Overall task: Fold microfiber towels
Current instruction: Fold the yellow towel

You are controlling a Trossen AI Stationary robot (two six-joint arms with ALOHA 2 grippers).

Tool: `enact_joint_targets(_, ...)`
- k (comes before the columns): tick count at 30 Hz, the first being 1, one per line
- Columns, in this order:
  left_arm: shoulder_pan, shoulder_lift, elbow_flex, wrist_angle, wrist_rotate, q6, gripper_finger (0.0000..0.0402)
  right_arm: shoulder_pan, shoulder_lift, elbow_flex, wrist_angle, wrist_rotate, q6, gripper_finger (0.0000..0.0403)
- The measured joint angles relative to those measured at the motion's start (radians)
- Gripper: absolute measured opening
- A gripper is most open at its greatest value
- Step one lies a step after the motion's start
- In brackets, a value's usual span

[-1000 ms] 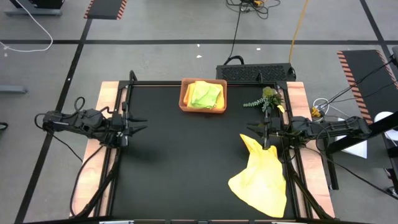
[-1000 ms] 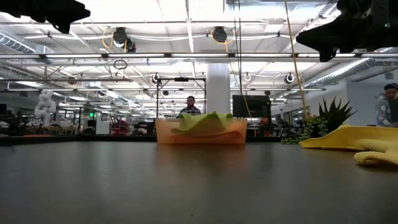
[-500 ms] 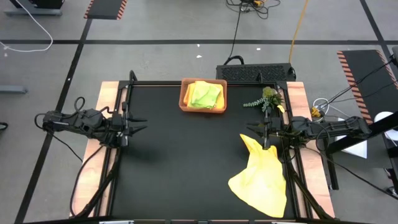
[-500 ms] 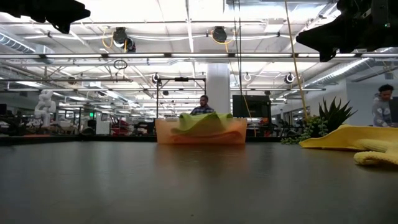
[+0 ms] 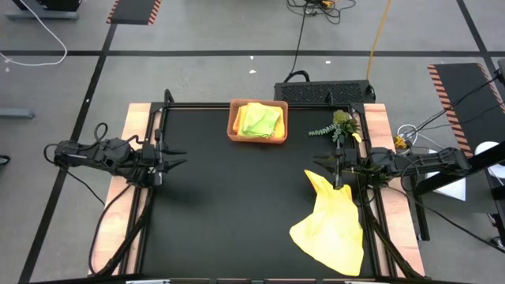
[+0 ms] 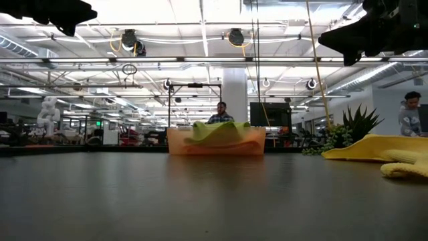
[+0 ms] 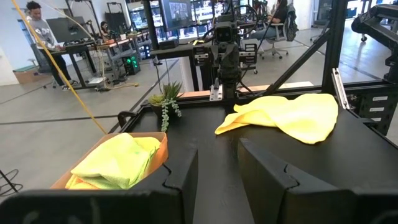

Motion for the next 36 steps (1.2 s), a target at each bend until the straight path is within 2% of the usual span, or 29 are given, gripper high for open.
enact_joint_targets(13, 0.000, 0.000, 0.000, 0.000, 0.000, 0.000, 0.0118, 0.000, 0.000, 0.000, 0.000, 0.000, 0.015, 0.0055)
enact_joint_targets(16, 0.000, 0.000, 0.000, 0.000, 0.000, 0.000, 0.0118, 0.001, 0.012, 0.000, 0.020, -0.001, 0.066, 0.0055)
enact_joint_targets(21, 0.000, 0.000, 0.000, 0.000, 0.000, 0.000, 0.0118, 0.028, 0.173, 0.043, -0.009, -0.037, 0.107, 0.0055)
enact_joint_targets(27, 0.000, 0.000, 0.000, 0.000, 0.000, 0.000, 0.0118, 0.040, 0.411, 0.207, -0.036, -0.085, 0.096, 0.0055)
enact_joint_targets(31, 0.000, 0.000, 0.000, 0.000, 0.000, 0.000, 0.0118, 0.058, 0.549, 0.353, -0.172, -0.106, 0.104, 0.0065)
enact_joint_targets(36, 0.000, 0.000, 0.000, 0.000, 0.000, 0.000, 0.0118, 0.106, 0.679, 0.544, -0.453, -0.105, 0.206, 0.0119)
